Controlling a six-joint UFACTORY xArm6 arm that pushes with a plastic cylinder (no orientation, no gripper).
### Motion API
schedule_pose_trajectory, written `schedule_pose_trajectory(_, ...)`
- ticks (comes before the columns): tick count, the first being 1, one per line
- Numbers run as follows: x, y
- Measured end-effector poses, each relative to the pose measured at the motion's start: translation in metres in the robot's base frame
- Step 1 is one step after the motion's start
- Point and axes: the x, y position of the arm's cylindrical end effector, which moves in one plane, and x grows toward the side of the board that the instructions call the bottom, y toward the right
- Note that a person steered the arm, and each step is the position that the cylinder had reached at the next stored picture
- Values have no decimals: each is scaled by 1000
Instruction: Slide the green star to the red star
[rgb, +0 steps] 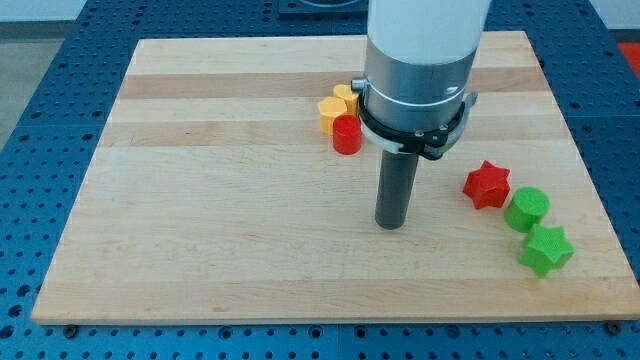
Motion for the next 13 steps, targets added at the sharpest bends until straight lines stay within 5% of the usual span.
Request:
schedule_pose_trajectory(3, 79, 52)
schedule_pose_trajectory(7, 81, 179)
schedule_pose_trajectory(13, 36, 128)
